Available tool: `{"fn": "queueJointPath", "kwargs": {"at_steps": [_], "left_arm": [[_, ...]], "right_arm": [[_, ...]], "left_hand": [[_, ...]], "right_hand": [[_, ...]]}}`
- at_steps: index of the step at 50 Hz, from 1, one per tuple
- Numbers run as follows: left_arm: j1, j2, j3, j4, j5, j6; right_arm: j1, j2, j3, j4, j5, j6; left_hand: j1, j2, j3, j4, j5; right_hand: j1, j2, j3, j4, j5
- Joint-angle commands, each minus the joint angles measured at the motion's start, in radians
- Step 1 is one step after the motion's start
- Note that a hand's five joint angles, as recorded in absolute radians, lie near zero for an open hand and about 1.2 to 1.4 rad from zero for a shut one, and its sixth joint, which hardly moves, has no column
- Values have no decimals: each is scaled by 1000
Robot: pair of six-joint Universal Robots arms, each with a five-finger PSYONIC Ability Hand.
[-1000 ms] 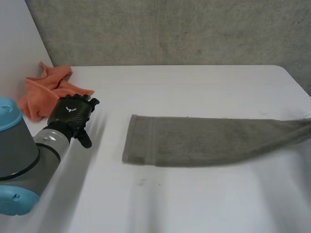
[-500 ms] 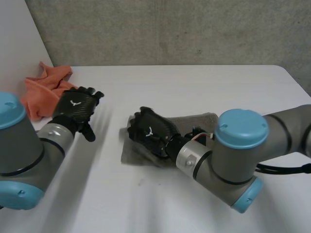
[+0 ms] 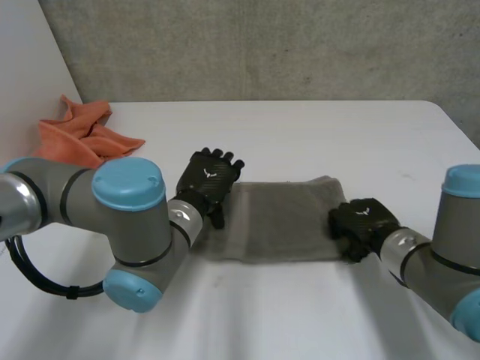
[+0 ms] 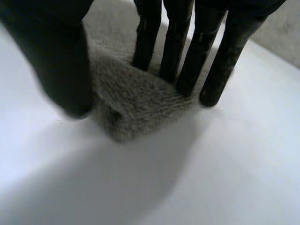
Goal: Fold the laundry.
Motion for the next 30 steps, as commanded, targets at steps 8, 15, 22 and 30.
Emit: {"fn": "queueJointPath", "kwargs": {"at_steps": [8,15,22,30], "left_arm": [[0,96,-80,-66,-99,58],[17,185,-104,-81,-239,57],[63,212,-123,-74,-343,42],[51,220,-95,-57,-202,-113]], "right_arm": [[95,-72,-33,-170,197,-342],[393,6,-172,-183,179,-406],[513,101,-187,-176,38,-403],[378,0,-164,-169,19,-18]], "left_hand": [[-28,-23,-31,-22,-41],[-31,-26,-34,-25,-44],[-32,-26,-35,-26,-45],[-28,-23,-31,-22,-41]], "right_hand": [[666,561,572,573,595],[666,561,572,573,595],[-129,-233,-223,-221,-199],[-556,-661,-650,-649,-627]]}}
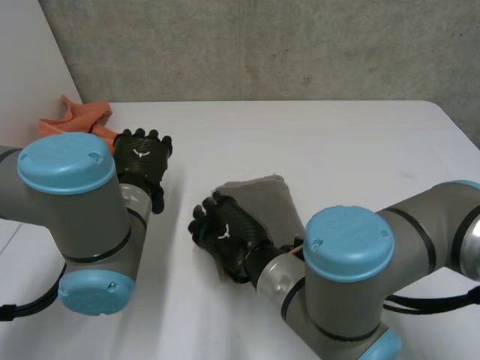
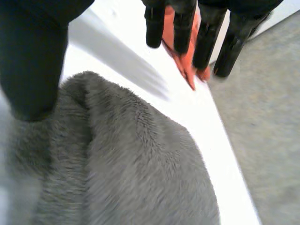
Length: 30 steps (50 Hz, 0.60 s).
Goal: Fold the laundry.
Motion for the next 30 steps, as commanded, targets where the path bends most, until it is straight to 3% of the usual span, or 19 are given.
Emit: {"fn": "queueJointPath", "kwargs": {"at_steps": [1,5,8,19,24,30], "left_arm": [[-12,3,30,18,157,-150],[-46,-3,44,13,323,-203],[-60,-15,48,7,368,-216],[-80,-179,87,-124,351,-194],[-75,-222,125,-221,328,-145],[-80,-208,149,-230,313,-90]], "right_arm": [[-183,-112,27,8,-29,419],[-359,-136,7,58,-42,630],[-366,-63,-54,150,-46,654],[-349,186,-255,364,-28,608],[-358,181,-252,372,-12,591],[-361,88,-205,366,-19,588]], "left_hand": [[-25,-20,-28,-19,-38],[-5,1,-7,1,-17],[13,18,10,19,0],[22,27,19,28,9],[25,30,22,31,12],[19,24,16,25,6]], "right_hand": [[-104,-221,-248,-273,-263],[-104,-221,-248,-273,-263],[-104,-221,-248,-273,-263],[-104,-221,-248,-273,-263],[-104,-221,-248,-273,-263],[-104,-221,-248,-273,-263]]}}
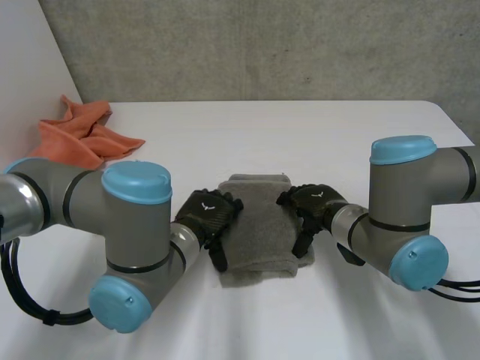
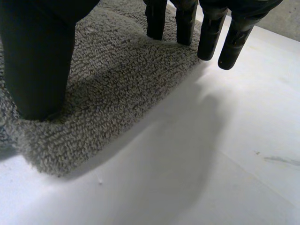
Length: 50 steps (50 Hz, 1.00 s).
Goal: Fold the laundry.
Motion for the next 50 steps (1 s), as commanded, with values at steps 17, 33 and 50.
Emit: {"fn": "queueJointPath", "kwargs": {"at_steps": [17,33,50], "left_arm": [[76,326,41,-33,193,-66],[107,342,29,-66,276,-142],[105,336,23,-63,278,-143]], "right_arm": [[-83,-337,424,-202,95,191],[-72,-183,390,-204,-58,473],[18,-68,251,-210,-49,530]], "left_hand": [[7,13,4,13,-6],[16,21,13,22,3],[16,21,13,22,3]], "right_hand": [[-10,-44,-34,-58,-58],[-10,-44,-34,-58,-58],[11,-22,-12,-36,-36]]}}
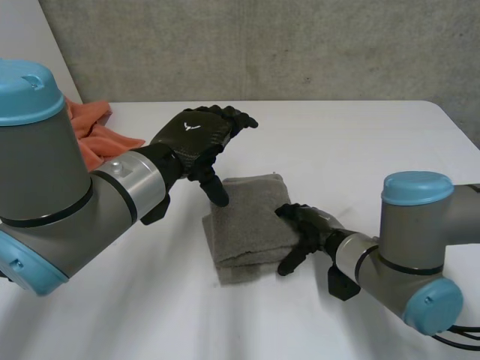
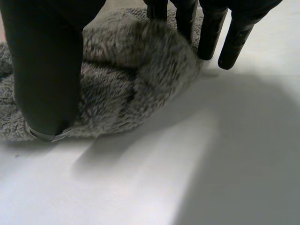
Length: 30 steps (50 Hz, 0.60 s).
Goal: Fold the laundry.
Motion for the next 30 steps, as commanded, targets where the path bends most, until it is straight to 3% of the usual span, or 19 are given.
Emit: {"fn": "queueJointPath", "kwargs": {"at_steps": [1,4,13,19,30], "left_arm": [[-1,-1,-2,2,0,1],[-2,-3,-4,2,0,1],[-4,-4,-16,2,0,2],[-4,-6,-16,4,0,2],[-4,-23,-16,5,0,2]], "right_arm": [[41,60,-71,-3,14,21],[43,74,-90,-4,20,21],[46,117,-214,-10,88,11],[35,172,-373,-3,94,-16],[-182,431,-875,164,108,-208]], "left_hand": [[16,21,13,22,3],[16,21,13,22,3],[16,21,13,22,3],[16,21,13,22,3],[16,21,13,22,3]], "right_hand": [[99,65,75,51,51],[220,186,196,172,172],[1211,1177,1187,1163,1163],[1211,1178,1188,1164,1164],[1211,1178,1188,1164,1164]]}}
